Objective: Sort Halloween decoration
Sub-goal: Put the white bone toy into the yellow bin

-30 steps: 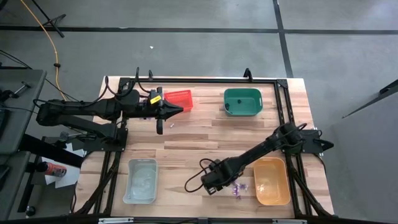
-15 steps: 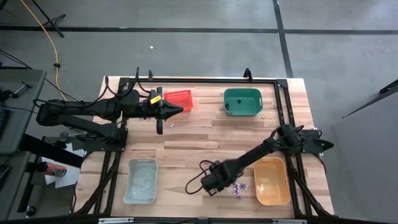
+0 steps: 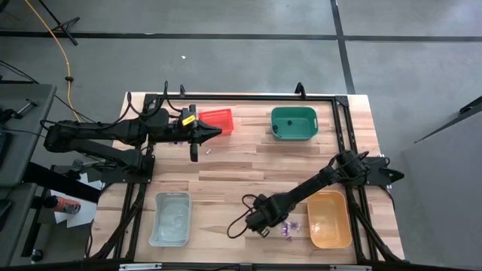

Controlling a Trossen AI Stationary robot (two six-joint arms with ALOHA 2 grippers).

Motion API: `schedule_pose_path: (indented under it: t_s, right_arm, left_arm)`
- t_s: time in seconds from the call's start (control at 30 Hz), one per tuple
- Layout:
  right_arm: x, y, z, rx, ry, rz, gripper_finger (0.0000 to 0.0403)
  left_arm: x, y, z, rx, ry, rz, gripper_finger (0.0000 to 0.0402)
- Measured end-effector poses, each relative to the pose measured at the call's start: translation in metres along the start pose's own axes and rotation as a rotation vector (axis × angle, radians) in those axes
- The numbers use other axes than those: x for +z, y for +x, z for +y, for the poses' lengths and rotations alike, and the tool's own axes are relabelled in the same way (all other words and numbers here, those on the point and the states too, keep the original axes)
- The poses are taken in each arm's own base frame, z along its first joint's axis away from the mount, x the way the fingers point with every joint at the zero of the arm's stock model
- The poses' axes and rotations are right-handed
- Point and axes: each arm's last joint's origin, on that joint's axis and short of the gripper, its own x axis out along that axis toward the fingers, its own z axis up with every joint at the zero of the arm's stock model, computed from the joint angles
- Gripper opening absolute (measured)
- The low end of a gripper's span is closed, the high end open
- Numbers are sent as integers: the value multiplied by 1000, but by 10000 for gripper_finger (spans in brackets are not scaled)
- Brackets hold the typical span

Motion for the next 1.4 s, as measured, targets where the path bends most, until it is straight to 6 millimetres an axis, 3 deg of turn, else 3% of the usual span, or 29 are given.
schedule_pose_path:
  t_s: [0.23, 0.4, 0.63, 0.83, 0.97, 1.17, 1.4]
  right_arm:
    - [-2, -31, -31, -244, -280, -90, 6]
    - [-3, -60, -66, -267, -350, -206, 3]
    - [-30, -85, -152, -86, -199, -342, 1]
    - [-44, -95, -210, 252, -20, -600, 1]
    - [-35, -98, -225, 484, -4, -877, 0]
    - [-1, -115, -232, 627, -16, -1336, 0]
    - [33, -149, -226, 657, -214, -1506, 0]
  left_arm:
    - [1, 0, 0, 1, -1, -7, 5]
    - [1, 0, 0, 2, -2, -10, 5]
    - [1, 0, 0, 10, -1, -11, 5]
    - [1, 0, 0, 14, 58, -11, 5]
    - [1, 0, 0, 14, 43, -11, 5]
    - [1, 0, 1, 23, 43, -12, 5]
    - [1, 0, 1, 34, 42, -13, 5]
